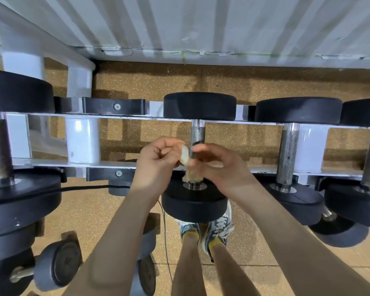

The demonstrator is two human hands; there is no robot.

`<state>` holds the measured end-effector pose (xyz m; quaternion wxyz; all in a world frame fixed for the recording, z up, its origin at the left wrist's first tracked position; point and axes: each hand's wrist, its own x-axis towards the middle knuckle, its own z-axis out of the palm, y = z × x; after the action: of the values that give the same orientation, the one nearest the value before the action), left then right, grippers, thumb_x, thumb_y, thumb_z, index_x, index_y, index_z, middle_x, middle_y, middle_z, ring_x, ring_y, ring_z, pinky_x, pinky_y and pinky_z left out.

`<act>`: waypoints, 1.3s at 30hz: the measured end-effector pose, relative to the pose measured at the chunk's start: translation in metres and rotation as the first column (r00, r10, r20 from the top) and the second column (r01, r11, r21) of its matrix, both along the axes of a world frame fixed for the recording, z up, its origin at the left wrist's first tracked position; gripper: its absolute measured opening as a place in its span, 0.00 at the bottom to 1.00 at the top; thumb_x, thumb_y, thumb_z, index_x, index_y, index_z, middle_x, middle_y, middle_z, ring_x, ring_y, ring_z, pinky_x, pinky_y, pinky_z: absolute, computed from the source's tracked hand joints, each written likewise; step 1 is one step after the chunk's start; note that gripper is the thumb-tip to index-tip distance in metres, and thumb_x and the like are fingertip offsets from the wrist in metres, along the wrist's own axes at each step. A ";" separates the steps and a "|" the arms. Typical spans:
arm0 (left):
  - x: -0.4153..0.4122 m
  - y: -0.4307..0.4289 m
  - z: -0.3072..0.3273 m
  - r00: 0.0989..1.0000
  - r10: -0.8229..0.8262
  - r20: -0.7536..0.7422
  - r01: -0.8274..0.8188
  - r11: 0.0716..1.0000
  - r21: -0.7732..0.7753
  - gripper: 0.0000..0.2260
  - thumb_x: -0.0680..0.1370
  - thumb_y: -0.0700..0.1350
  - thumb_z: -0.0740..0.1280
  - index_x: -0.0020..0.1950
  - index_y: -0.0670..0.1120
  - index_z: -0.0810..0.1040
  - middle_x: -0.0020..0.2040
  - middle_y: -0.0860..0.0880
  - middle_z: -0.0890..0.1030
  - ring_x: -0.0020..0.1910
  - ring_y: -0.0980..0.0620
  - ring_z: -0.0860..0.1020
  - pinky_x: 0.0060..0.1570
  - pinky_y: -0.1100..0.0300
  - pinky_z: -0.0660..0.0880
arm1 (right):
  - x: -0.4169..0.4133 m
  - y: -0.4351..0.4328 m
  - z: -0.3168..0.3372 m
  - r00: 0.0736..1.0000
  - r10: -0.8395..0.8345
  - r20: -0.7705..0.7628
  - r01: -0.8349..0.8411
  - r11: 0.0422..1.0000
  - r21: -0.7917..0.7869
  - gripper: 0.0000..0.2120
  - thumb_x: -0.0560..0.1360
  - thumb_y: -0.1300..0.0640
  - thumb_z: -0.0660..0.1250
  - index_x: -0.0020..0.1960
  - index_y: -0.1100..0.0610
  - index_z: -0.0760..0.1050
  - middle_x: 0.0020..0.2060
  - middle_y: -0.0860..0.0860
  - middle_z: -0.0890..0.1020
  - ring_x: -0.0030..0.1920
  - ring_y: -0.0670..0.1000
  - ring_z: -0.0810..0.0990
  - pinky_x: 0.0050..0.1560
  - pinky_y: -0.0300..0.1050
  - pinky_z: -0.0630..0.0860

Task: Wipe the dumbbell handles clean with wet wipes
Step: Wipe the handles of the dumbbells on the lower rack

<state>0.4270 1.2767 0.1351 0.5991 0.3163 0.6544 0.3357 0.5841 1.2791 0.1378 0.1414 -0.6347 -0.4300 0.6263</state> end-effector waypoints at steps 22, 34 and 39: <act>0.018 -0.001 -0.023 0.888 0.069 -0.454 -0.026 0.995 0.101 0.11 0.78 0.40 0.68 0.48 0.58 0.78 0.52 0.52 0.76 0.47 0.66 0.73 0.52 0.75 0.69 | 0.009 0.028 -0.032 0.979 -0.137 0.152 0.112 0.981 0.160 0.05 0.70 0.65 0.74 0.42 0.56 0.81 0.39 0.48 0.82 0.38 0.43 0.77 0.41 0.38 0.74; 0.042 -0.008 -0.031 0.728 -0.104 -0.678 0.077 0.995 -0.071 0.15 0.74 0.58 0.71 0.42 0.47 0.86 0.34 0.50 0.81 0.36 0.50 0.77 0.29 0.68 0.62 | -0.031 0.008 -0.037 0.698 -0.716 -0.025 0.716 0.698 0.005 0.13 0.74 0.68 0.69 0.43 0.51 0.84 0.40 0.45 0.85 0.45 0.44 0.83 0.50 0.36 0.78; 0.054 0.024 -0.030 0.841 0.192 -0.506 -0.197 0.979 0.045 0.06 0.76 0.47 0.71 0.51 0.49 0.86 0.48 0.49 0.86 0.49 0.50 0.82 0.52 0.60 0.76 | -0.049 0.032 -0.043 0.632 -0.775 -0.014 0.763 0.619 0.186 0.05 0.72 0.63 0.72 0.45 0.55 0.85 0.40 0.48 0.86 0.44 0.48 0.84 0.54 0.48 0.80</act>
<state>0.4809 1.3010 0.1054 0.3699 0.3229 0.8192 0.2963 0.5352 1.3108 0.0943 0.4360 -0.7635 -0.1746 0.4434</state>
